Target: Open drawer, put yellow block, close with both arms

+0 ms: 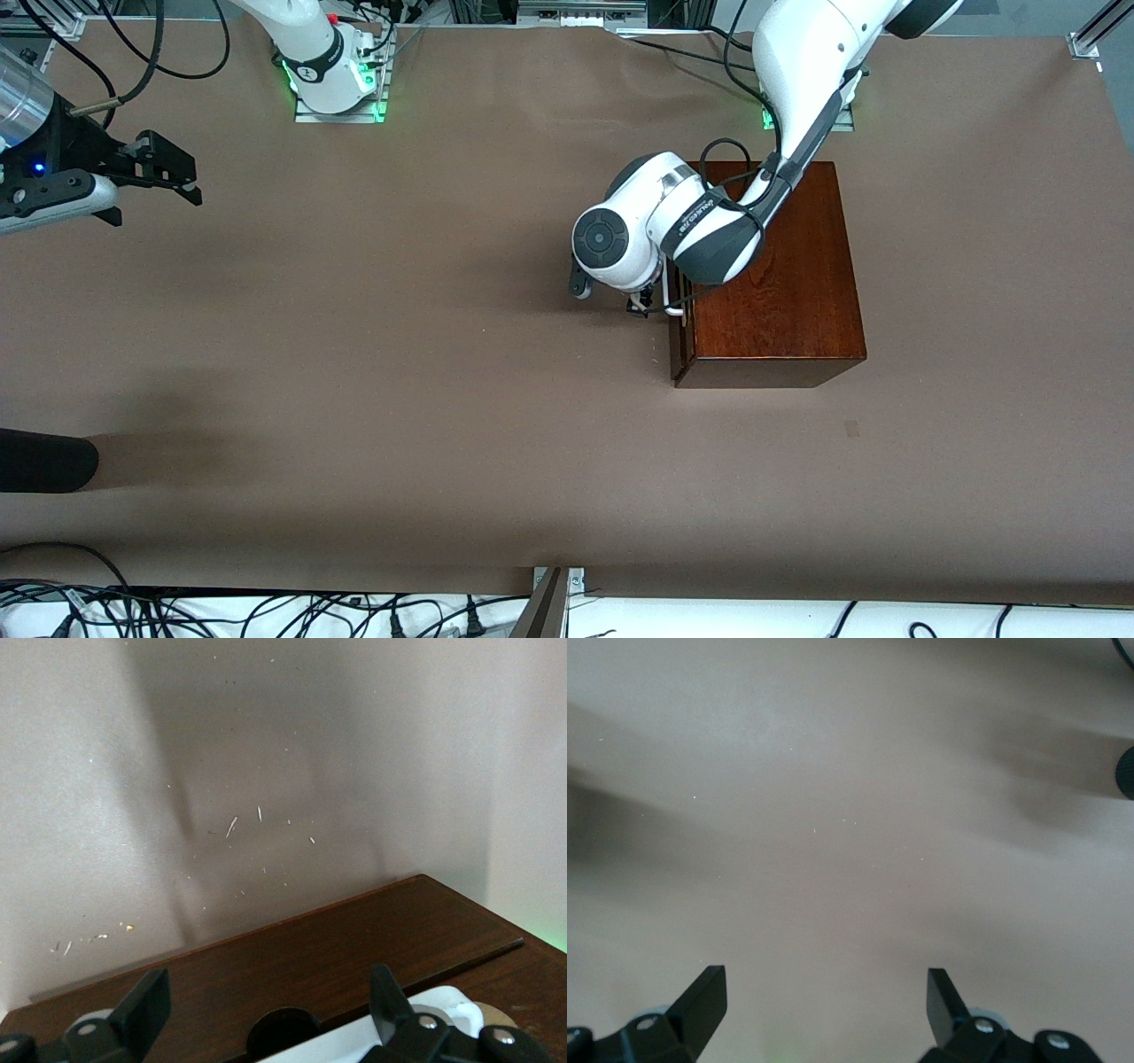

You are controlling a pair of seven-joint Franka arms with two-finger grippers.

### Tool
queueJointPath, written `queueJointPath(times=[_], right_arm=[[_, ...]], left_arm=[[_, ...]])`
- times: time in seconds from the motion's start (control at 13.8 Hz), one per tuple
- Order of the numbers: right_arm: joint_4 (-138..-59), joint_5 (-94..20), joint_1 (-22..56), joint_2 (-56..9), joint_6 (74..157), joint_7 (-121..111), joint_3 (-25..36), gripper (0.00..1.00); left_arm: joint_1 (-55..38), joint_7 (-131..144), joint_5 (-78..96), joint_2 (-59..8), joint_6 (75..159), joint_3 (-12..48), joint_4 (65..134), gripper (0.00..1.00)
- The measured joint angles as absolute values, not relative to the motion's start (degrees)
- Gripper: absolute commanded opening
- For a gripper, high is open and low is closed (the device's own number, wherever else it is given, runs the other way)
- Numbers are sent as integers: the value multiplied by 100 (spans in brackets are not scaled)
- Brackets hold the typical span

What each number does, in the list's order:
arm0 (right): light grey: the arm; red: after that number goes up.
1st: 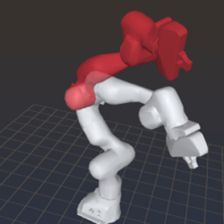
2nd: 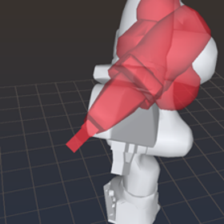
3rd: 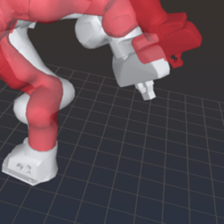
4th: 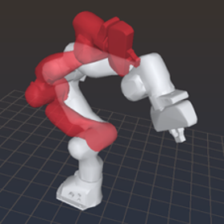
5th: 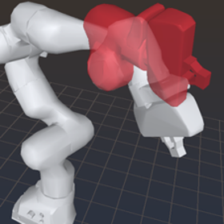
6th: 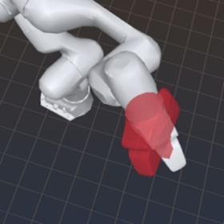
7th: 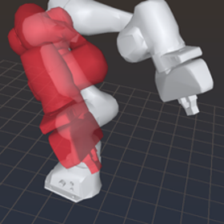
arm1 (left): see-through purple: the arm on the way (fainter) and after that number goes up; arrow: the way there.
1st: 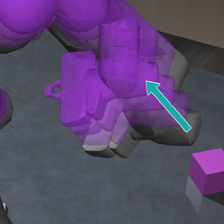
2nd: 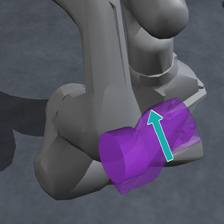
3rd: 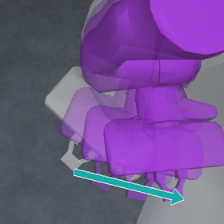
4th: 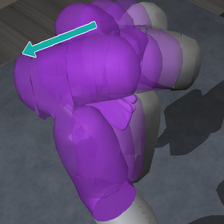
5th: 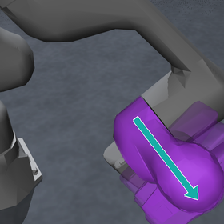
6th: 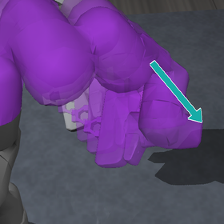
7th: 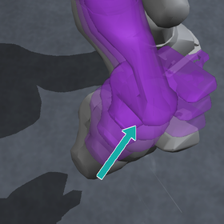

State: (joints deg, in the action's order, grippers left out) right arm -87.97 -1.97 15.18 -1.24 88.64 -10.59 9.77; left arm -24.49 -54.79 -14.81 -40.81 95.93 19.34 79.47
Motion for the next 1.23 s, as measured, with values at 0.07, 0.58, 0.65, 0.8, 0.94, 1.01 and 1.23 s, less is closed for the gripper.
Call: queueJointPath(times=[0.07,0.58,0.65,0.8,0.94,1.01,1.23], right_arm=[[-8796,-197,1518,-124,8864,-1059,977,100],[-8794,-197,1517,-124,8864,-1059,978,100],[-8794,-197,1517,-124,8864,-1059,978,100],[-8794,-196,1517,-124,8865,-1059,979,100],[-8794,-196,1517,-124,8865,-1059,977,100],[-8794,-196,1517,-124,8865,-1059,975,100],[-8794,-194,1516,-125,8865,-1059,978,100]], left_arm=[[-2449,-5477,-1482,-3996,9599,1945,7933,100],[-2195,-4374,-1401,-2543,9493,1939,7832,100],[-2081,-4164,-1366,-2423,9426,1928,7830,100],[-1828,-3944,-1341,-2227,9101,1876,7828,100],[-1435,-3861,-1342,-2084,8833,1830,7722,100],[-1185,-3862,-1338,-2015,8611,1813,7548,100],[-792,-3835,-1327,-1810,7927,1487,7060,100]])
